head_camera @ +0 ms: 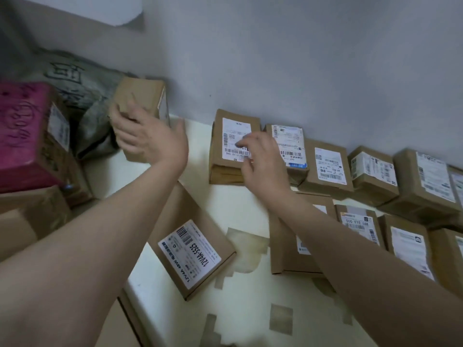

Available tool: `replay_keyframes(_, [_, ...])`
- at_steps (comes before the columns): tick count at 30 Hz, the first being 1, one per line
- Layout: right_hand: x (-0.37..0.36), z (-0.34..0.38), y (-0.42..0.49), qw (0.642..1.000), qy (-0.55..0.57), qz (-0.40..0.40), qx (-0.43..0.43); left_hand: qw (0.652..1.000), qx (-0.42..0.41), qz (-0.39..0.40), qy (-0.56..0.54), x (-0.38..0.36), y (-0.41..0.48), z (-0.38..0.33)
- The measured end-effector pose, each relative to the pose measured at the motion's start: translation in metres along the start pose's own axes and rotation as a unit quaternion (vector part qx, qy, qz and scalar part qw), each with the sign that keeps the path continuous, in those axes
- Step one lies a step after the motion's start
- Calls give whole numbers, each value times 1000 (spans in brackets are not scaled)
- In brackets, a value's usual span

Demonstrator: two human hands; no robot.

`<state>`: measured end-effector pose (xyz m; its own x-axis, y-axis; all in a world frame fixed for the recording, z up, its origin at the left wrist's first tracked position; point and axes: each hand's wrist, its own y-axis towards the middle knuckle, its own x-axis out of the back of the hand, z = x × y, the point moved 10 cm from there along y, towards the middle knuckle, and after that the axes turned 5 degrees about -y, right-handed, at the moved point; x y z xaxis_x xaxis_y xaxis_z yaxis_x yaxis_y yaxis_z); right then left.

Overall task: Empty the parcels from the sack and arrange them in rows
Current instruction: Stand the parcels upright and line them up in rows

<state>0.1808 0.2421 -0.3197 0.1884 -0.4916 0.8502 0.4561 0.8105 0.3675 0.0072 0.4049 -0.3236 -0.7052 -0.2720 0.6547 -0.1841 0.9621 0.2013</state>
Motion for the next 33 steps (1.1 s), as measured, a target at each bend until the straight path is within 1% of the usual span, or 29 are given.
replay_keyframes(1, [-15,11,-3,998,29,52,2,999,43,-11,-1,5,13,13])
replay_keyframes(2, [-33,22,-8,991,53,125,-9,997,70,-9,-11,6,25,25])
replay_keyframes(3, [-52,34,-19,976,64,207,-15,996,85,12,-35,2,34,35])
replay_keyframes(5, [-86,58,-48,935,61,350,-4,988,80,87,-101,-13,44,49])
replay_keyframes(6, [-99,67,-64,915,50,401,-8,983,63,115,-127,-17,45,51])
replay_keyframes(7, [-109,74,-79,898,30,438,-18,980,44,129,-145,-17,43,51])
replay_keyframes(8, [-117,80,-91,889,3,456,-21,978,29,139,-156,-15,39,49])
replay_keyframes(10, [-127,92,-106,886,-55,460,-17,973,10,165,-158,-14,29,43])
replay_keyframes(11, [-128,94,-110,886,-67,458,-29,969,9,189,-159,-17,25,41])
replay_keyframes(14, [-123,86,-117,875,-58,468,-112,940,60,284,-181,-36,19,42])
replay_keyframes(15, [-119,81,-119,870,-60,473,-131,932,79,302,-183,-39,20,42])
replay_keyframes(17, [-110,70,-121,867,-53,469,-158,931,110,299,-179,-37,29,38])
replay_keyframes(18, [-103,63,-117,877,-45,447,-172,935,116,290,-171,-34,33,35])
replay_keyframes(20, [-81,48,-95,918,-36,342,-198,943,115,275,-150,-29,40,30])
replay_keyframes(21, [-70,40,-82,934,-34,290,-208,945,110,276,-137,-28,42,28])
replay_keyframes(22, [-62,34,-71,941,-33,259,-213,945,109,282,-127,-27,42,28])
replay_keyframes(25, [-60,22,-50,941,-22,256,-222,933,110,314,-135,-34,41,29])
replay_keyframes(27, [-62,15,-45,938,-17,254,-237,911,114,364,-154,-43,37,27])
replay_keyframes(29, [-66,14,-46,936,-22,253,-243,894,98,406,-159,-50,29,21])
replay_keyframes(30, [-69,14,-48,936,-25,256,-242,894,81,411,-157,-53,27,20])
replay_keyframes(33, [-78,17,-57,935,-26,267,-234,913,-2,389,-120,-56,22,19])
